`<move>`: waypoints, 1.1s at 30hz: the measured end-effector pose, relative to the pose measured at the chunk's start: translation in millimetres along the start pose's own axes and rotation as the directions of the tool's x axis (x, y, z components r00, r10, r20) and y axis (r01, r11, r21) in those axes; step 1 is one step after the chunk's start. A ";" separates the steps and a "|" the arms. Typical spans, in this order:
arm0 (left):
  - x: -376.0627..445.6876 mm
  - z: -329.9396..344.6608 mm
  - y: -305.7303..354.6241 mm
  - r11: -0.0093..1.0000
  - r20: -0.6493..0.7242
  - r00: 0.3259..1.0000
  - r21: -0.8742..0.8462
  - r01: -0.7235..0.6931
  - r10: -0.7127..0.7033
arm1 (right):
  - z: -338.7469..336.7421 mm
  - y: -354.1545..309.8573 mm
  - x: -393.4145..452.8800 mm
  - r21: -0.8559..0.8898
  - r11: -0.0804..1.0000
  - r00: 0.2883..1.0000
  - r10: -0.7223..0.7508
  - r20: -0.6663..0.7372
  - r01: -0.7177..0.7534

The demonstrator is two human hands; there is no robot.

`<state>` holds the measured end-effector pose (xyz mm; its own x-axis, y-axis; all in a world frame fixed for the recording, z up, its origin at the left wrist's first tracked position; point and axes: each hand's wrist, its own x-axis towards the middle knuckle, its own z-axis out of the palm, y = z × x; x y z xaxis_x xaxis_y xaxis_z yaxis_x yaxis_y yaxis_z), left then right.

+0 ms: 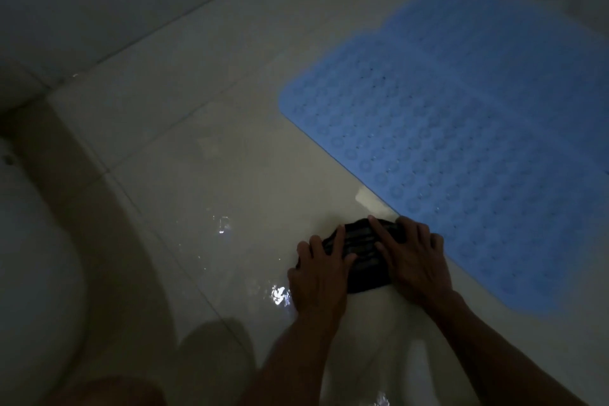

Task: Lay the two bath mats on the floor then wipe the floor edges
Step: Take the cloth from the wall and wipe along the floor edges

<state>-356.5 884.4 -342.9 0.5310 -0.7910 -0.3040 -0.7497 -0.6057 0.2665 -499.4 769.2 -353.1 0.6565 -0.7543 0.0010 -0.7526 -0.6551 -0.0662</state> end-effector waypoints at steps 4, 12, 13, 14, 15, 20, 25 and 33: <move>17.0 -12.1 -13.7 0.998 -0.026 0.998 -0.004 0.059 -0.059 | 2.2 -12.9 28.2 0.014 0.999 0.998 -0.045 0.040 0.045; 50.6 -38.5 -38.0 0.974 -0.012 0.974 0.018 0.225 -0.225 | 1.0 -43.6 99.7 0.091 0.979 0.982 -0.185 0.048 0.180; 54.6 -42.8 -38.8 0.965 -0.015 0.965 0.016 0.262 -0.262 | 1.2 -47.5 108.9 0.103 0.975 0.978 -0.203 0.047 0.197; 58.5 -45.7 -40.4 0.954 -0.021 0.954 0.027 0.300 -0.299 | 2.0 -51.4 117.7 0.114 0.969 0.973 -0.225 0.049 0.219; 62.4 -48.7 -42.6 0.941 -0.035 0.941 0.031 0.337 -0.336 | 2.8 -54.7 126.0 0.120 0.962 0.967 -0.252 0.042 0.246; 80.0 -65.4 -40.4 0.904 -0.039 0.906 0.048 0.424 -0.422 | 4.2 -63.6 163.9 0.162 0.917 0.928 -0.371 0.018 0.364; 102.3 -77.9 -44.5 0.866 -0.024 0.869 0.067 0.495 -0.495 | 5.7 -79.2 191.1 0.181 0.910 0.916 -0.392 0.082 0.373; 149.0 -102.1 -78.6 0.874 0.002 0.875 0.059 0.482 -0.483 | 12.3 -105.6 235.4 0.154 0.924 0.930 -0.363 0.057 0.351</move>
<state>-178.1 805.3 -315.8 0.8265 -0.3996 -0.3965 -0.4225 -0.9058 0.0320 -264.8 661.4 -358.2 0.8865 -0.4617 -0.0319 -0.4572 -0.8632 -0.2141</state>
